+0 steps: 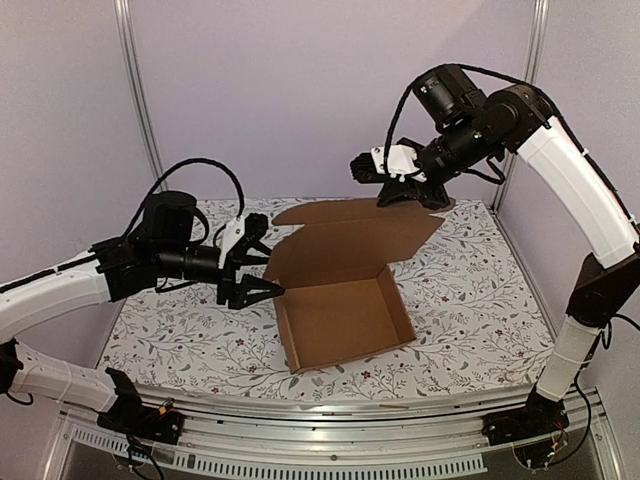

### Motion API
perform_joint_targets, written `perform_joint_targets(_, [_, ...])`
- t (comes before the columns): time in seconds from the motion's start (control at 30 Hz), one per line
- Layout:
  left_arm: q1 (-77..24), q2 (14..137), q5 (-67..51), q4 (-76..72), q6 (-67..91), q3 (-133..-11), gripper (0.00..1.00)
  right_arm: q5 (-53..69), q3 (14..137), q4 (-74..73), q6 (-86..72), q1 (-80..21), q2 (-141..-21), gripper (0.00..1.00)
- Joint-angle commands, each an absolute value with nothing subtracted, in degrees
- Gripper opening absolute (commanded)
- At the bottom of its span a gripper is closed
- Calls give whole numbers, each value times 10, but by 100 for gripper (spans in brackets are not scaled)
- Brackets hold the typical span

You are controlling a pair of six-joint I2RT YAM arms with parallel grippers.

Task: Fold the paper box

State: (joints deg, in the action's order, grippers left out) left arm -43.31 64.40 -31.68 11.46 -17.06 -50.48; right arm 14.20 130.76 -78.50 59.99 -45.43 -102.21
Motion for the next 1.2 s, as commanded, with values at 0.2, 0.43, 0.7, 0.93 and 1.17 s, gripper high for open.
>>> perform_joint_targets(0.2, [-466,662,-268,36,-134,-494,65,168,1303,-936,581,-457,-1028,0])
perform_joint_targets(0.43, [-525,570,-6,-79,-103,-415,58,156,1302,-910,523,-456,-1032,0])
perform_joint_targets(0.7, [-563,626,97,-138,-93,-396,21,159,1311,-897,485,-457,-1051,0])
perform_joint_targets(0.93, [-615,722,243,-267,-85,-408,0,162,1313,-901,456,-457,-1065,3])
perform_joint_targets(1.17, [-643,789,355,-356,-92,-430,0,153,1317,-928,451,-457,-1098,4])
